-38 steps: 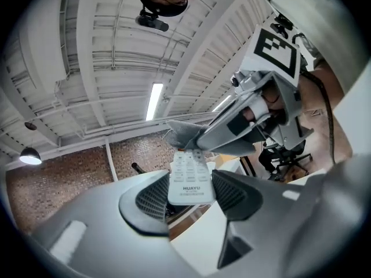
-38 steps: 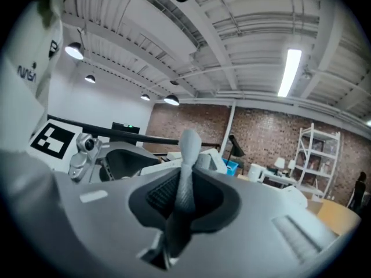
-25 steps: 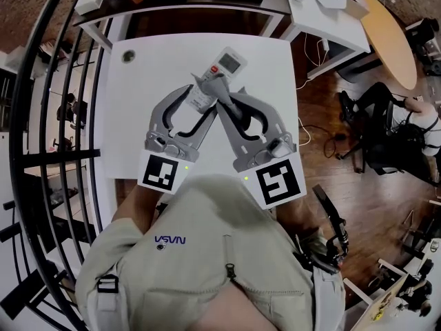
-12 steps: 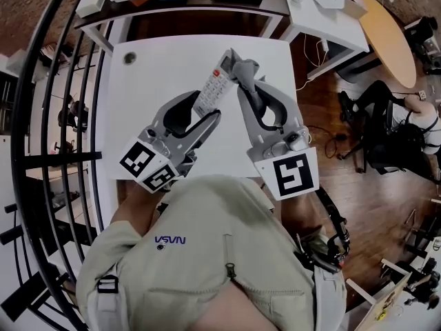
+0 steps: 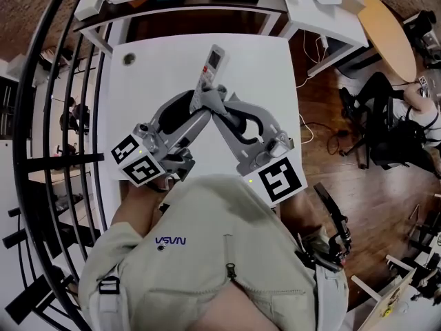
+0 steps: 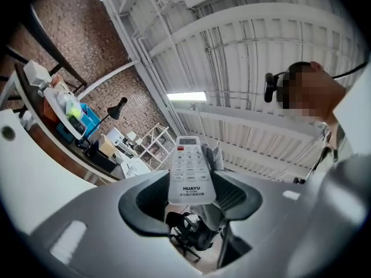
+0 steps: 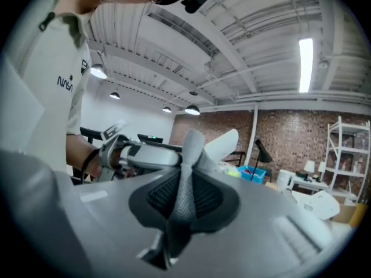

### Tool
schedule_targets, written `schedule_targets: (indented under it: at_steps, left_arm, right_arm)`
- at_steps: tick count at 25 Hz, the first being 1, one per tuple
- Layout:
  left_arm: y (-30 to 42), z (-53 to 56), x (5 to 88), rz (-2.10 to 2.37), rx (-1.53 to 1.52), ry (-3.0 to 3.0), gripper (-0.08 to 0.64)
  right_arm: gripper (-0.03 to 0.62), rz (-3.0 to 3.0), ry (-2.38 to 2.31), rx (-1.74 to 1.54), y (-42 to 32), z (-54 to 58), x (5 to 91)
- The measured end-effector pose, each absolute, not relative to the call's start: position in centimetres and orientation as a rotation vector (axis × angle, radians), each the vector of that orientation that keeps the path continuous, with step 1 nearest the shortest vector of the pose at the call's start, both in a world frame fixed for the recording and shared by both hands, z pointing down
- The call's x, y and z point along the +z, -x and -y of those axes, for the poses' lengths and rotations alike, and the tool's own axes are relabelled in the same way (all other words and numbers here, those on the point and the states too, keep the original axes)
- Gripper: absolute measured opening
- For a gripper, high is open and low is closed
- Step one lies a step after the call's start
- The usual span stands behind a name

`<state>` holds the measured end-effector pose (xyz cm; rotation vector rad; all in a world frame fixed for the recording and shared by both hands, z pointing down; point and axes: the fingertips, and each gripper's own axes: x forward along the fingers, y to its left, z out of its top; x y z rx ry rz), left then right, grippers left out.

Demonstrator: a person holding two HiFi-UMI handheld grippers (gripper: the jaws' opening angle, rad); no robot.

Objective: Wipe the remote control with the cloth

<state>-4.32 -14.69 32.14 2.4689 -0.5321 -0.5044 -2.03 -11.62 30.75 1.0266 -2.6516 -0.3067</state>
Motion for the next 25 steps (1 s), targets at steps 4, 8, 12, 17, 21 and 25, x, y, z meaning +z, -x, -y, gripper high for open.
schedule_targets:
  at_steps: [4,8,12,17,21,25]
  left_arm:
    - [4.3,14.0,31.3,0.438,-0.555,-2.436,0.241]
    - [4.0,13.0,31.3,0.375,-0.547,-2.424,0.242]
    - [3.6,12.6,31.4,0.328,-0.55,-2.407,0.242]
    - [3.7,12.6,31.0,0.308,-0.587,-2.38,0.242]
    - [4.2,12.5,30.6,0.311,-0.624,-2.352,0.242]
    - [4.5,13.0,30.8,0.317,-0.639,-2.33,0.242]
  right_arm:
    - [0.034,2.738,-1.249,-0.216,0.2,12.6,28.7]
    - [0.035,2.702,-1.474,-0.262,-3.3,14.6,26.2]
    - [0.035,2.693,-1.438,-0.363,-3.0,15.5,25.7]
    - [0.035,2.742,-1.281,-0.375,-0.4,14.0,27.1]
    - [0.035,2.629,-1.016,-0.341,1.6,10.9,30.9]
    - [0.035,2.653,-0.892,-0.343,3.2,9.2,32.4]
